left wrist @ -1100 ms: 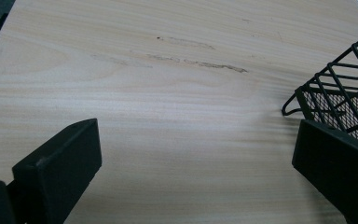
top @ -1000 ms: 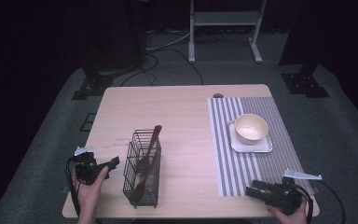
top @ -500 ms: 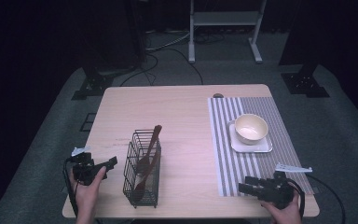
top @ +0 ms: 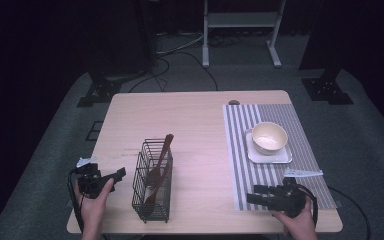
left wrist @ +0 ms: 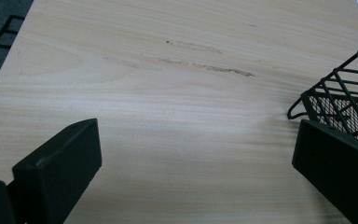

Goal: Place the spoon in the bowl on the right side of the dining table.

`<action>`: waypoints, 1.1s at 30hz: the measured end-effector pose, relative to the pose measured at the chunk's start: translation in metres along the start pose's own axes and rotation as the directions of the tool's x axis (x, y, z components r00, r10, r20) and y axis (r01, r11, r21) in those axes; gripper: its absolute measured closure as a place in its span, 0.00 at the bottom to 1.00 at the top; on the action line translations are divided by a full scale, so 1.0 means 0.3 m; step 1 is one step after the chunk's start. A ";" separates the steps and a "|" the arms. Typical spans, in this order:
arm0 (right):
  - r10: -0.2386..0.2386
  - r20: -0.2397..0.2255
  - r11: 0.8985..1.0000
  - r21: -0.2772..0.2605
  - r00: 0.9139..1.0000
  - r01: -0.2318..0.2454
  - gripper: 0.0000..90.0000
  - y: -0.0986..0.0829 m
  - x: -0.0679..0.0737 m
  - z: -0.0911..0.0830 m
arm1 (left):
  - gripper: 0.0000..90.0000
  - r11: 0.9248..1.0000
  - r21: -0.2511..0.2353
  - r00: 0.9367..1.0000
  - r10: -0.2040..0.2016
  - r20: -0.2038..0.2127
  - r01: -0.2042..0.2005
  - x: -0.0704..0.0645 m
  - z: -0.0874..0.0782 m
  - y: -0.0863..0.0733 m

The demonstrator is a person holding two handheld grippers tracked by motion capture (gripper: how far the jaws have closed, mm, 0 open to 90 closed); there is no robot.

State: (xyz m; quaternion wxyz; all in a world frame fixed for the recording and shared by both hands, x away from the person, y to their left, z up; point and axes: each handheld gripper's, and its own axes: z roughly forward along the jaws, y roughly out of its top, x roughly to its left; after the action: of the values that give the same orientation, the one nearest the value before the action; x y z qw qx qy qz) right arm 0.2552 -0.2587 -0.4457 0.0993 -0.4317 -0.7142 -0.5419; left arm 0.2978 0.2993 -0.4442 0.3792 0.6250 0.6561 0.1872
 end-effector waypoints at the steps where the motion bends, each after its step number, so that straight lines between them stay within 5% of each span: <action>1: -0.001 -0.006 1.000 0.003 1.000 0.001 0.29 0.005 0.004 0.004 | 0.00 1.000 0.001 1.000 0.002 0.000 -0.002 0.000 0.000 0.000; 27: -0.090 -0.109 0.992 0.077 0.990 0.098 0.29 0.151 0.135 0.102 | 0.00 1.000 -0.002 1.000 0.001 0.005 -0.001 -0.006 -0.002 0.000; 33: -0.066 -0.160 0.993 0.087 0.985 0.081 0.29 0.176 0.159 0.122 | 0.00 1.000 -0.004 1.000 0.004 0.004 -0.004 -0.008 -0.003 0.001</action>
State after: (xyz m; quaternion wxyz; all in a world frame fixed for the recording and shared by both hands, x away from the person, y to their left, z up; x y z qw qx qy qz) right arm 0.2762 -0.2008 -0.3947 0.1551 -0.3562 -0.7442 -0.5434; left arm 0.2972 0.2974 -0.4429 0.3814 0.6260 0.6537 0.1877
